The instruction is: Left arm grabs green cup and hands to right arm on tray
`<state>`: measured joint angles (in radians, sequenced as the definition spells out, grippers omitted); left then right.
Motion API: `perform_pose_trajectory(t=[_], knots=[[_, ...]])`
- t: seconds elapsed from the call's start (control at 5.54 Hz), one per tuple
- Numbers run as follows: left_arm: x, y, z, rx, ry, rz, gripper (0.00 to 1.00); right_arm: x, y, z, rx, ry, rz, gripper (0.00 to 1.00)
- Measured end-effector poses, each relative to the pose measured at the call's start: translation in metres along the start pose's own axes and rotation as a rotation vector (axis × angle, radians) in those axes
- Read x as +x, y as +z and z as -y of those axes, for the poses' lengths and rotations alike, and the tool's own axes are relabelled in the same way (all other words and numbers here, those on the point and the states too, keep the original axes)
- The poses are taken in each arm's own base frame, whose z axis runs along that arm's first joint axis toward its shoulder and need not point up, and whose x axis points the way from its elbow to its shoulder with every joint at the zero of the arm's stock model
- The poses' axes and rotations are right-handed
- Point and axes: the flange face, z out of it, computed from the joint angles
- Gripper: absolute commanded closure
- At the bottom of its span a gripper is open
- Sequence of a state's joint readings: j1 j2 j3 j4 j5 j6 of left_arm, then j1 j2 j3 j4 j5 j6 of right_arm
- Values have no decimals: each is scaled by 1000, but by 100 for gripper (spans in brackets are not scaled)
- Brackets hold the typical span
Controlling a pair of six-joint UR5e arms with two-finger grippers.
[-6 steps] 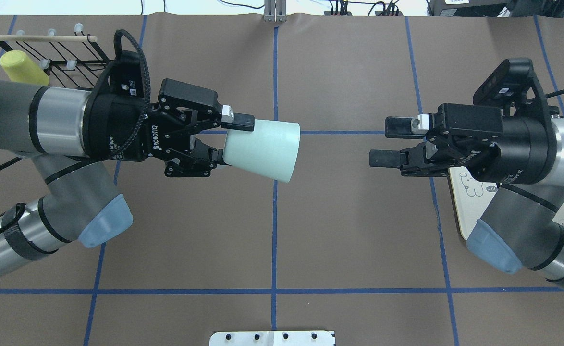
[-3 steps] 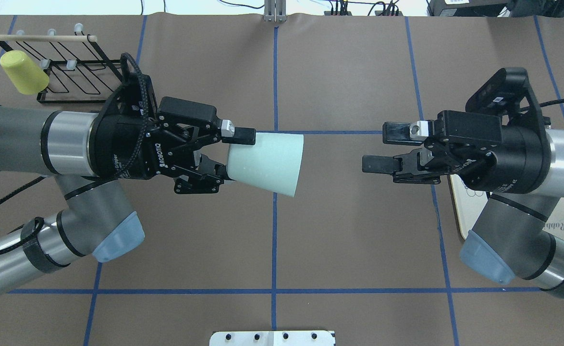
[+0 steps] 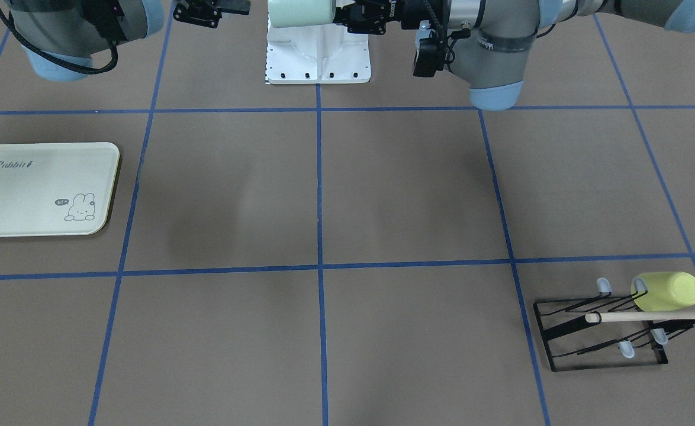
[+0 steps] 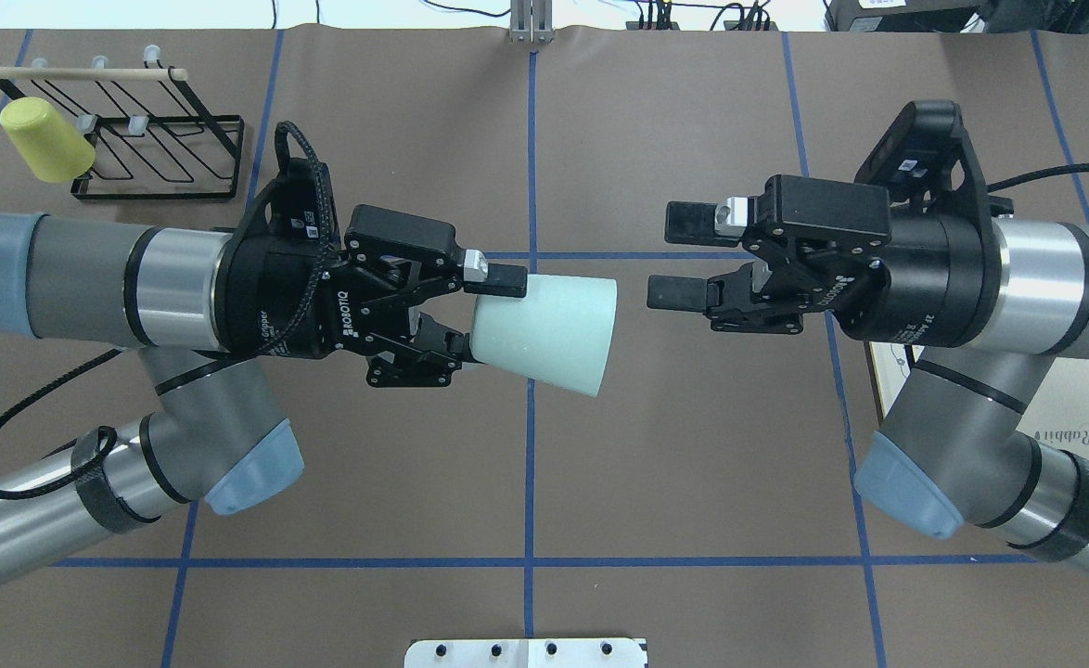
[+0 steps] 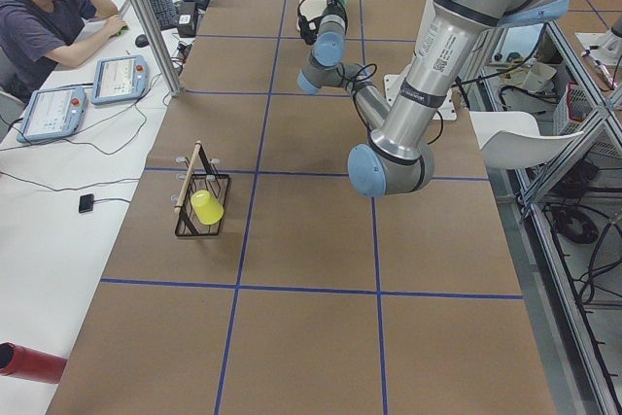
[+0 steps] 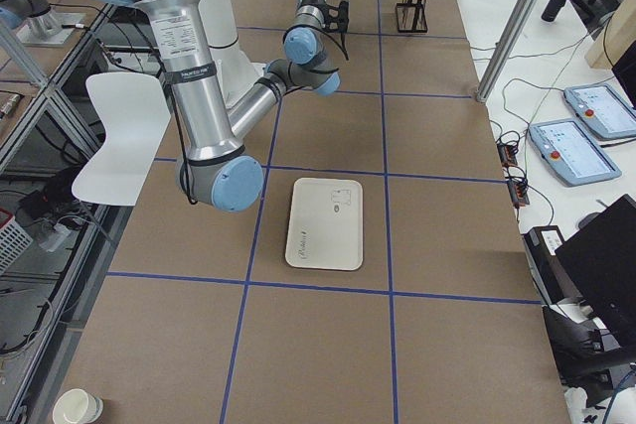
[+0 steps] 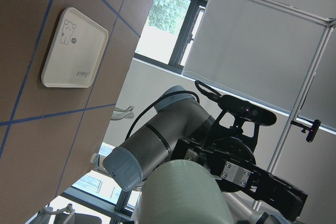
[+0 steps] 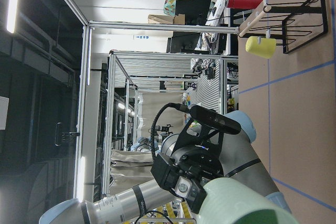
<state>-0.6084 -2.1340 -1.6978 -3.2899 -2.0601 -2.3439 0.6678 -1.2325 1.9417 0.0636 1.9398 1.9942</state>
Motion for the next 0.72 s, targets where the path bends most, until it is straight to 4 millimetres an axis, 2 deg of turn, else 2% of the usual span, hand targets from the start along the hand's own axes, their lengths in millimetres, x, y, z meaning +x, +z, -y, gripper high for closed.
perform_pose_trajectory(t=[0.72], knots=[[1,7,3,0,-1,0,99,1,17,-7,-15,20,-20,3]])
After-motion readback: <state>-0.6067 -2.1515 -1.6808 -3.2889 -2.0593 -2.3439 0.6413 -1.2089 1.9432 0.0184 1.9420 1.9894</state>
